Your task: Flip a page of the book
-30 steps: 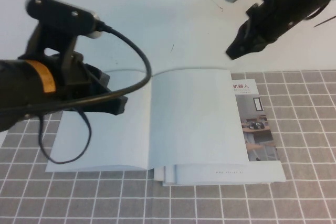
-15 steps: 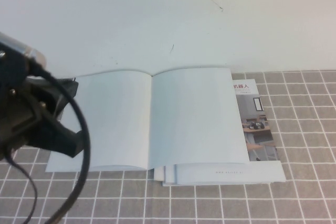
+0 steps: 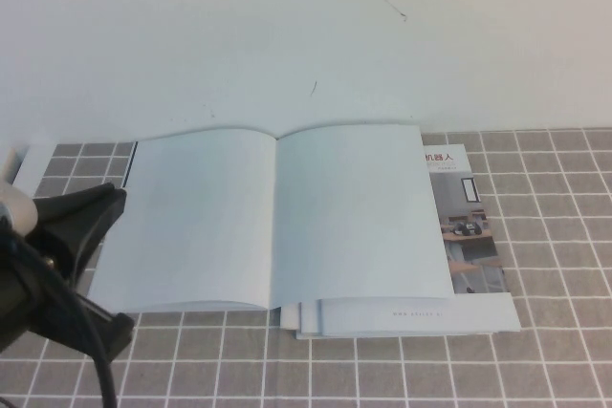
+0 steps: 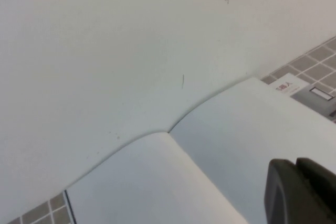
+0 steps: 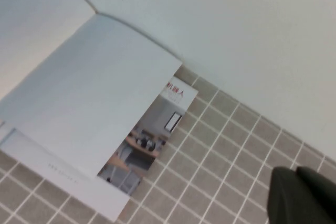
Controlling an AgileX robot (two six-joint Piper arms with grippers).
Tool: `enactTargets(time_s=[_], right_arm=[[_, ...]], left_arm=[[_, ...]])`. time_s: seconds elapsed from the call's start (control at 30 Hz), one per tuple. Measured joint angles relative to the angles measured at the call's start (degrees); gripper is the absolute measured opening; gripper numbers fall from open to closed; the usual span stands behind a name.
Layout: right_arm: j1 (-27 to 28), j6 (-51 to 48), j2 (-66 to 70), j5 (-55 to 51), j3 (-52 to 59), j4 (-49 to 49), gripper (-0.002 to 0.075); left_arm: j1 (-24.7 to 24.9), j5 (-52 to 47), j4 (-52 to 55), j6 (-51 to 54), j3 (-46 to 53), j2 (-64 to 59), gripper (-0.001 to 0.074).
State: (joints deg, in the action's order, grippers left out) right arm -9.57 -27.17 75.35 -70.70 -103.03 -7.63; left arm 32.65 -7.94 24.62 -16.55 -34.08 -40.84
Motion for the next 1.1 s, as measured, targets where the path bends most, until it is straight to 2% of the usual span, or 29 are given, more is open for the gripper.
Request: enactTargets(time_s=[0.13, 0.3, 0.5, 0.6, 0.73, 0.93, 1.1], right_arm=[[0.0, 0.0, -7.35, 0.0, 11.55, 0.11, -0.0001], [0.0, 0.31, -17.85, 0.0, 25.8, 3.48, -0.0001], [0.0, 7.49, -33.34, 0.32, 42.48, 11.35, -0.0001], [0.0, 10.91, -41.79, 4.98, 49.47, 11.72, -0.0001], [0.0, 12.56, -51.18, 16.28, 60.24, 9.38, -0.0001], [0.0, 13.47, -59.16, 30.5, 76.71, 8.18, -0.0001], [0.0, 13.65, -59.54, 35.42, 85.64, 8.08, -0.0001]], left_arm=[[0.71, 1.77, 0.64, -0.86, 0.55, 0.0, -0.0004], [0.65, 1.77, 6.33, -0.06, 0.55, 0.1, -0.0004], [0.65, 0.48, 7.51, -0.32, 0.55, 0.81, -0.0004], [0.65, -1.55, 7.51, -4.89, 0.55, 2.35, -0.0004], [0.65, -1.57, 7.96, -14.0, 0.55, 7.34, -0.0004], [0.65, -0.81, 12.14, -15.68, 0.55, 16.44, -0.0004], [0.65, -6.27, 12.62, -15.67, 2.29, 19.49, -0.0004]])
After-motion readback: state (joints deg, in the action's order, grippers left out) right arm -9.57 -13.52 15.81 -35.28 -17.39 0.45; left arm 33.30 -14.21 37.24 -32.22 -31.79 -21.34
